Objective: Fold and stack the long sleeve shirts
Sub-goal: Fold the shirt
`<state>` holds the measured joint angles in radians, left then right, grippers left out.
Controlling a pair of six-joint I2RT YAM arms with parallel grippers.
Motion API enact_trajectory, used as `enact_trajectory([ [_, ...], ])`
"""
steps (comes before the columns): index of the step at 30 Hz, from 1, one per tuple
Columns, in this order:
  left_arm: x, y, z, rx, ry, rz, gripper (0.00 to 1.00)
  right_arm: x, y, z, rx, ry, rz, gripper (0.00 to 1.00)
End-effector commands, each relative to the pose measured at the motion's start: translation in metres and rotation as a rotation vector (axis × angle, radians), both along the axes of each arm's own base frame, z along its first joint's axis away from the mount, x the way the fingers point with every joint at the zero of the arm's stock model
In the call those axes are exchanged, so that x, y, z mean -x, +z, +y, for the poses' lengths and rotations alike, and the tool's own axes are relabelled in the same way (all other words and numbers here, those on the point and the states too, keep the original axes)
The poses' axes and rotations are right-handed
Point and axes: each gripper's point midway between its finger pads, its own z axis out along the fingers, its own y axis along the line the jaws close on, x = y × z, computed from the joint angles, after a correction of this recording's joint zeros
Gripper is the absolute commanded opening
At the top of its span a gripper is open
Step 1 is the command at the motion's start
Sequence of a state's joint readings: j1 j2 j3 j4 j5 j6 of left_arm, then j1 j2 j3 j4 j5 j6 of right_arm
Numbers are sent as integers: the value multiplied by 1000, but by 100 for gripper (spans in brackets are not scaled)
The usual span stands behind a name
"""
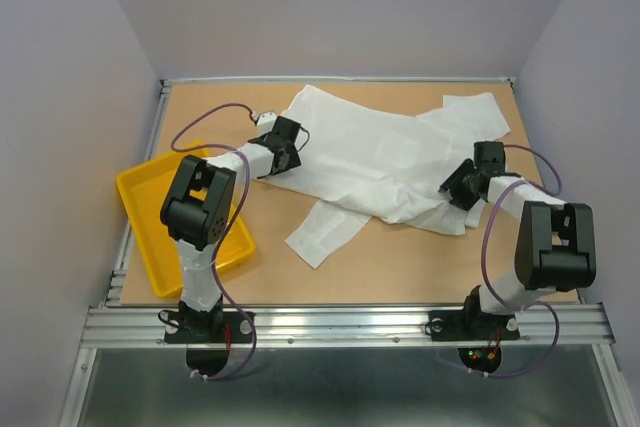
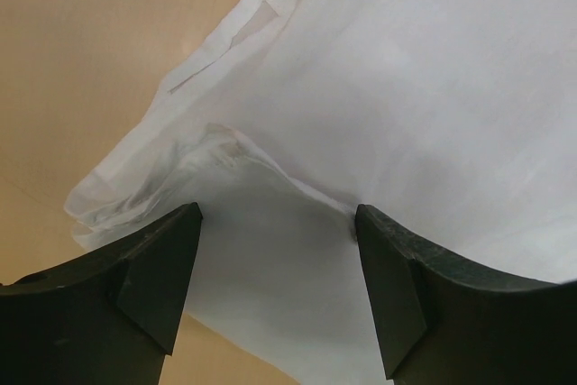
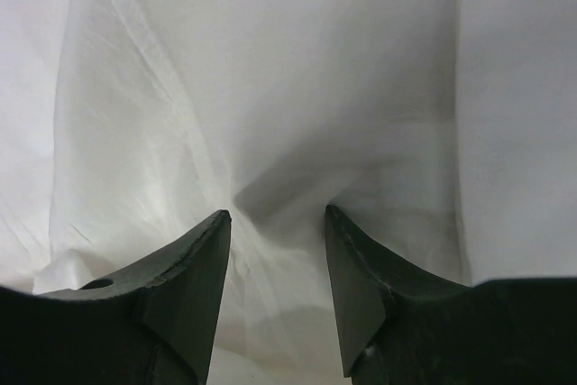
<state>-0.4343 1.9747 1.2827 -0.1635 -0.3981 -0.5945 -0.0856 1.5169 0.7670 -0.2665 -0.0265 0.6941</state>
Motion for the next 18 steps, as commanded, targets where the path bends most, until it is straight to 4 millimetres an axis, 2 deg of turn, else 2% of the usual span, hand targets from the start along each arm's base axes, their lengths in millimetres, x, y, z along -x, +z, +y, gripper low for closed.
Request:
enact_trajectory([
  [1,70,-30,16,60,70,171,80,-13,-35,-17,88,26,74,52],
  [2,74,-18,14,98,74,142,80,-22,-34,-17,89,35,64,53],
  [3,95,-30,21,101,80,178,80,-29,-34,-17,89,46,58,53],
  [4,99,-29,20,122,83,165,79,-34,-39,-15,84,81,65,53],
  [5,105,-29,22,131,89,166,79,-53,-27,-17,95,89,25,54],
  [6,110,-26,24,138,93,157,79,-59,-22,-11,68,116,4,54],
  [9,110,-14,23,154,81,124,80,-78,16,-12,93,145,-98,56],
  [10,108,-9,22,162,76,112,80,-80,28,-13,105,150,-128,58],
  [11,106,-6,20,170,69,104,80,-83,50,-14,123,150,-183,59],
  [14,98,8,17,180,56,68,80,-77,79,-18,160,149,-230,65],
  [15,94,13,16,184,52,53,80,-72,96,-17,167,149,-260,68],
  [18,88,18,18,162,48,35,82,-56,107,-14,160,162,-273,69],
])
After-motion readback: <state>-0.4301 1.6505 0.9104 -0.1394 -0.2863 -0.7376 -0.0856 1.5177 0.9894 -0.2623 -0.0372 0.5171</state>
